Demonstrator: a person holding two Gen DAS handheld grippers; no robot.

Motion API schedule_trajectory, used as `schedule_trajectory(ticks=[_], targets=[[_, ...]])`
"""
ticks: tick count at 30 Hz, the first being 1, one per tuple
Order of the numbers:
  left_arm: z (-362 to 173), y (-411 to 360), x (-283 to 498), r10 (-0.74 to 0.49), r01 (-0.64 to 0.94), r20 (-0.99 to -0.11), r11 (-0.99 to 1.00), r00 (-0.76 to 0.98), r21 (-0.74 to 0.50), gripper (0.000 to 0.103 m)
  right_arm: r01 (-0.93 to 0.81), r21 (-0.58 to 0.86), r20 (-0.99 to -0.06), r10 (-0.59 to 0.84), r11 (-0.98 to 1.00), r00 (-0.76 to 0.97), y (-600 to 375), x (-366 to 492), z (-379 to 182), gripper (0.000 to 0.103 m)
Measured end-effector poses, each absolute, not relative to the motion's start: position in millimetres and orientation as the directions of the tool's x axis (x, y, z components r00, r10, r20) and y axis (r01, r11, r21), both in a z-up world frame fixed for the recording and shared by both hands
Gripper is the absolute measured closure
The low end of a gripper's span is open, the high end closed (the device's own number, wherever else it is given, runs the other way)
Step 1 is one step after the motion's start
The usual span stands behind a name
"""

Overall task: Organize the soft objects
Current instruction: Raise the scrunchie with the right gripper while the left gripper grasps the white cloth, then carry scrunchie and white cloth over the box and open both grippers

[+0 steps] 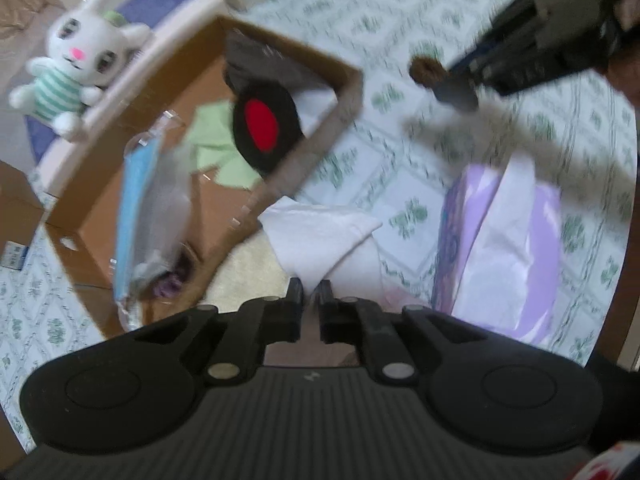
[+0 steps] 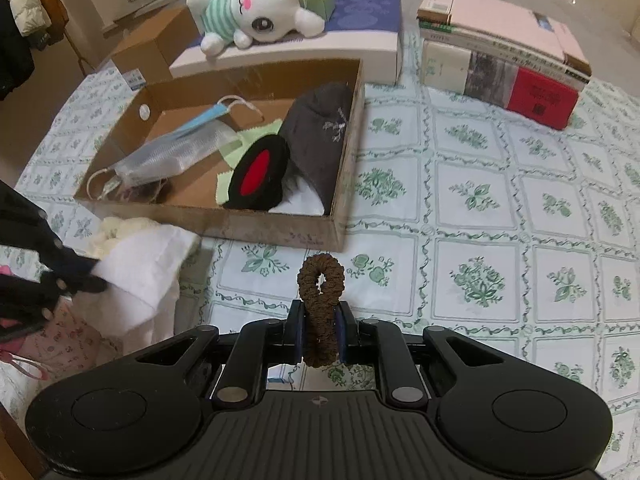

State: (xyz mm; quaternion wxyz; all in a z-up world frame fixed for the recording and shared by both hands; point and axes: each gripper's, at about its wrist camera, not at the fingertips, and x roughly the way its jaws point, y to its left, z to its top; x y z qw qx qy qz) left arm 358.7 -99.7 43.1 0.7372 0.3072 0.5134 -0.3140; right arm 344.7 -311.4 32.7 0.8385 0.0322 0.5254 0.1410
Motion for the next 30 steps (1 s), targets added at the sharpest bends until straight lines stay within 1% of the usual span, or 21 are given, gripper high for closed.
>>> schedule_trajectory(ticks=[7,13,21,30], targets=[[98.7,-82.6,363.9,-0.222,0.714,-0.899,0.687,0.378,0.131,0.096,-0.209,0.197,-0.858,0.272,0.958,0.436,-309.8,332.8,53.4,0.087],[128.3,-63.4,371.5,-0.255,0.64,-0.852,0.759,0.457,0.116,0.096,-0.221,0.192,-0.845,0.275,0.956,0.458,-304.1,323.3,68.9,0.087],[139.9,-29.7,390.6,-0.242,0.529,-0.807,0.843,0.538,0.1,0.096,-0.235,0.188,-0.828,0.283,0.954,0.485,-294.7,322.7,80.7,0.087],[125.0,-3.0,416.9,-0.206,0.453,-0.802,0.887,0.56,0.089,0.096,-0.245,0.204,-0.818,0.302,0.948,0.489,-280.3,339.3,71.3,0.087]])
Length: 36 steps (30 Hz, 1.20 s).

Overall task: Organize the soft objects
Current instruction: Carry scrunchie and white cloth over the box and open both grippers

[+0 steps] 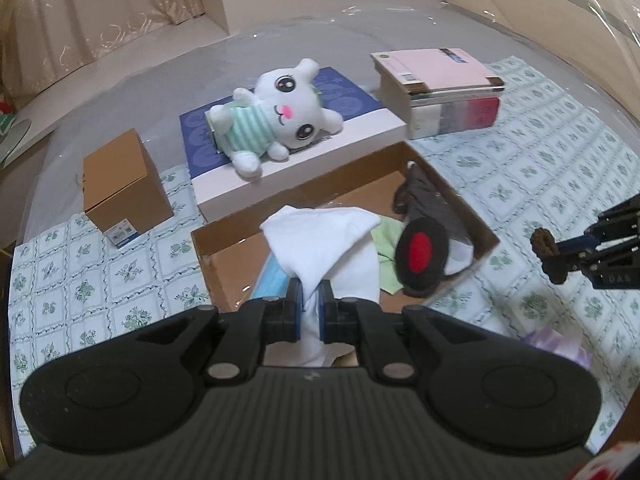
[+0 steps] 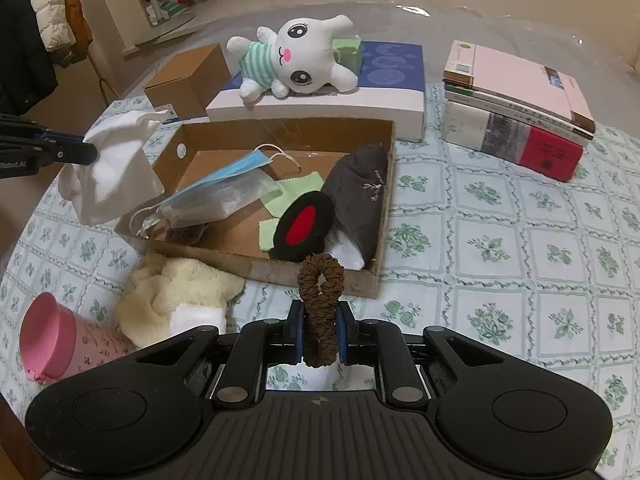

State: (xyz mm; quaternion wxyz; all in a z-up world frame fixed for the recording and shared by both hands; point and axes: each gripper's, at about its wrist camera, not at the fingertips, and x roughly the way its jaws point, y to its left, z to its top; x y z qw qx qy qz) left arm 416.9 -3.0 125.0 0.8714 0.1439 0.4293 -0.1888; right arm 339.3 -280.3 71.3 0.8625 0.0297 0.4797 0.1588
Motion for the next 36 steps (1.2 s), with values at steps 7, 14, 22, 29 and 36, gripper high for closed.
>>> schedule_trajectory(ticks=[7,14,22,29,36], targets=[[110.3,-4.7,441.0,-0.209,0.439,-0.794,0.895,0.57,0.079,0.096,-0.231,0.227,-0.796,0.317,0.946,0.515,-268.5,367.0,68.3,0.087],[96.1,-8.0,468.9,-0.243,0.432,-0.776,0.901,0.582,0.042,0.096,-0.203,0.289,-0.76,0.353,0.936,0.546,-252.7,401.0,63.1,0.087],[69.6,-14.9,491.3,-0.266,0.434,-0.781,0.901,0.565,0.007,0.096,-0.186,0.307,-0.753,0.358,0.933,0.551,-236.9,428.7,51.1,0.087],[53.9,-11.3,489.6,-0.313,0.45,-0.788,0.891,0.53,-0.051,0.068,-0.157,0.331,-0.761,0.361,0.931,0.539,-236.1,438.3,37.3,0.087],[64.3,19.6,469.5,-0.29,0.412,-0.755,0.911,0.588,-0.029,0.06,-0.153,0.339,-0.755,0.366,0.928,0.545,-234.2,436.4,40.4,0.087]])
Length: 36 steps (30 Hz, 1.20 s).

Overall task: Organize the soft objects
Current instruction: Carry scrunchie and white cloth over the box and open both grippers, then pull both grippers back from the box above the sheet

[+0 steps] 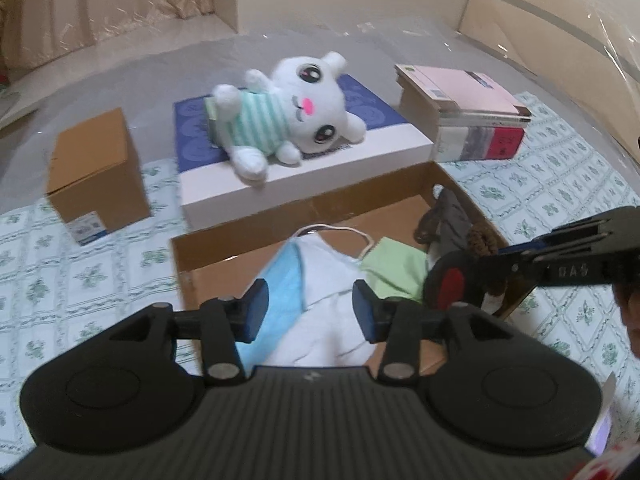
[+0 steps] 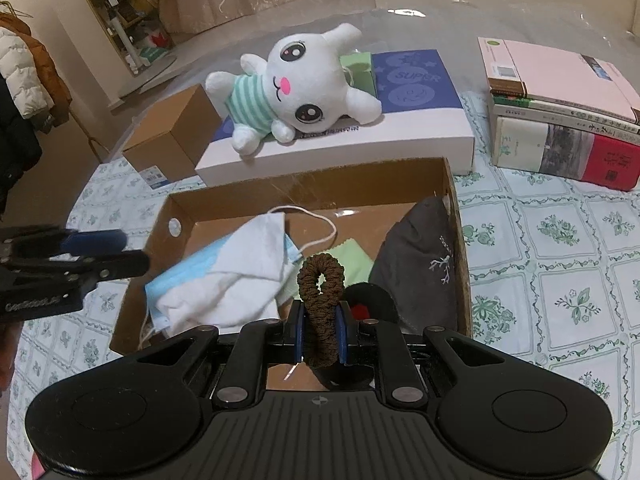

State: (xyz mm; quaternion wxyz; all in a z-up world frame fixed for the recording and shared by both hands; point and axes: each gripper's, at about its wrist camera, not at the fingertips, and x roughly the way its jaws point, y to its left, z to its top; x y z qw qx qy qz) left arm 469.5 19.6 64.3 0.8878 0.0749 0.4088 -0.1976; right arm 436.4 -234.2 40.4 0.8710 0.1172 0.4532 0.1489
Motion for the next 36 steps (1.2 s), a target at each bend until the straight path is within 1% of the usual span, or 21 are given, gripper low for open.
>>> schedule_trajectory(ticks=[11,12,13,15,17,18,20,21,26,31,33,36], targets=[[60.3,63.5,450.5,-0.293,0.361,-0.72,0.93,0.629,-0.062,0.059,-0.181,0.422,-0.684,0.444,0.888,0.579,-214.1,446.4,43.2,0.086],[58.7,64.5,449.6,-0.285,0.358,-0.722,0.932,0.63,-0.056,0.059,-0.181,0.434,-0.676,0.452,0.883,0.582,-213.4,448.0,41.5,0.077],[57.3,65.4,448.3,-0.275,0.353,-0.725,0.934,0.631,-0.048,0.059,-0.178,0.446,-0.667,0.458,0.877,0.587,-213.6,448.7,39.8,0.058],[55.5,69.0,444.8,-0.261,0.336,-0.725,0.941,0.637,-0.044,0.053,-0.155,0.468,-0.65,0.457,0.87,0.607,-216.3,448.5,36.9,0.038],[55.3,74.6,441.1,-0.274,0.327,-0.72,0.942,0.638,-0.068,0.038,-0.151,0.477,-0.64,0.46,0.866,0.616,-218.6,447.0,36.7,0.038],[56.1,78.0,438.7,-0.281,0.321,-0.714,0.943,0.641,-0.083,0.034,-0.151,0.476,-0.64,0.459,0.866,0.616,-219.6,445.4,37.4,0.038],[59.1,84.0,431.9,-0.285,0.308,-0.7,0.946,0.654,-0.098,0.017,-0.152,0.475,-0.641,0.459,0.867,0.616,-221.2,440.2,40.1,0.038],[61.2,85.9,428.2,-0.285,0.304,-0.693,0.948,0.662,-0.099,0.014,-0.156,0.471,-0.642,0.458,0.868,0.614,-222.4,436.1,42.7,0.038],[78.7,96.5,399.5,-0.294,0.28,-0.654,0.951,0.698,-0.129,0.005,-0.163,0.43,-0.647,0.43,0.888,0.63,-225.4,405.1,61.6,0.038],[103.6,106.8,350.5,-0.314,0.271,-0.589,0.949,0.744,-0.163,0.001,-0.179,0.393,-0.624,0.404,0.902,0.669,-224.7,349.6,83.2,0.038],[113.4,110.3,326.2,-0.319,0.27,-0.558,0.948,0.766,-0.172,0.001,-0.185,0.387,-0.607,0.401,0.903,0.687,-224.2,324.8,90.0,0.038],[126.1,109.6,283.7,-0.297,0.27,-0.499,0.954,0.814,-0.127,0.001,-0.197,0.379,-0.575,0.396,0.904,0.715,-224.9,285.6,98.7,0.038]])
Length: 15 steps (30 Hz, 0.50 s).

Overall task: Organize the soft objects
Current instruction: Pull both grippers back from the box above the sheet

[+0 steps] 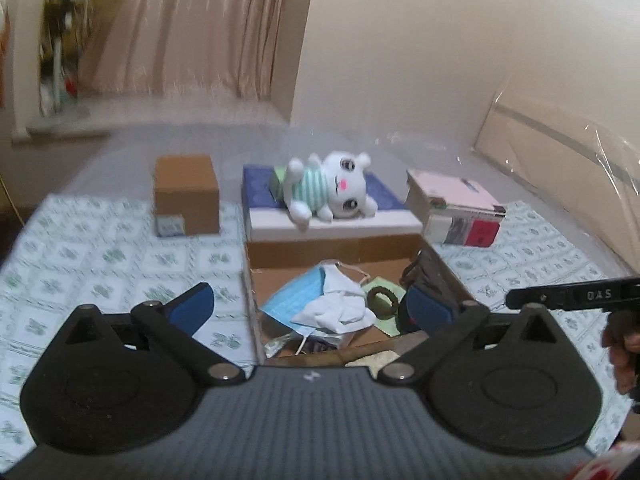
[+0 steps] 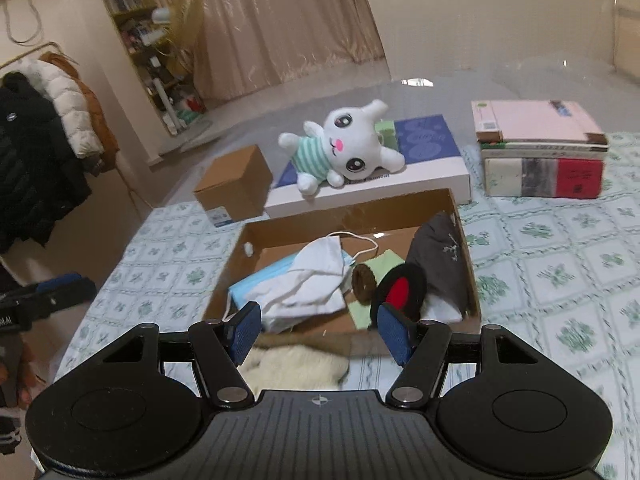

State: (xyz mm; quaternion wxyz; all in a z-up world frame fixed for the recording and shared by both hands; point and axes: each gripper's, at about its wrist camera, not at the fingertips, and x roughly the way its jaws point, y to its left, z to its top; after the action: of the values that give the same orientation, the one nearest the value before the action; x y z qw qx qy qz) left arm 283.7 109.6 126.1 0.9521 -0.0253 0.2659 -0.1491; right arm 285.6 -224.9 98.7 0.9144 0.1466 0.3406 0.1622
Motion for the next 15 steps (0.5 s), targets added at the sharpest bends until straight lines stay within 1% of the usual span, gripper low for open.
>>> schedule_trajectory(ticks=[2,6,9,12,15], targets=[[130.5,107.8,255.7,-0.282,0.264,-0.471,0.959,0.836,-0.106,0.001,-0.201,0.37,-0.556,0.389,0.907,0.734,-225.0,258.6,101.3,0.038],[129.3,110.4,206.1,-0.309,0.249,-0.447,0.95,0.84,-0.189,0.001,-0.178,0.365,-0.52,0.359,0.914,0.775,-227.2,203.8,100.3,0.038],[123.4,110.5,169.0,-0.295,0.218,-0.428,0.951,0.854,-0.219,0.001,-0.148,0.356,-0.503,0.323,0.923,0.802,-229.1,165.2,96.1,0.038],[117.1,106.9,133.9,-0.249,0.178,-0.405,0.963,0.88,-0.204,0.001,-0.129,0.348,-0.502,0.3,0.929,0.811,-230.3,133.6,89.5,0.038],[108.8,99.1,106.9,-0.219,0.16,-0.4,0.971,0.89,-0.175,0.001,-0.115,0.325,-0.499,0.274,0.939,0.822,-230.5,104.0,83.4,0.038]])
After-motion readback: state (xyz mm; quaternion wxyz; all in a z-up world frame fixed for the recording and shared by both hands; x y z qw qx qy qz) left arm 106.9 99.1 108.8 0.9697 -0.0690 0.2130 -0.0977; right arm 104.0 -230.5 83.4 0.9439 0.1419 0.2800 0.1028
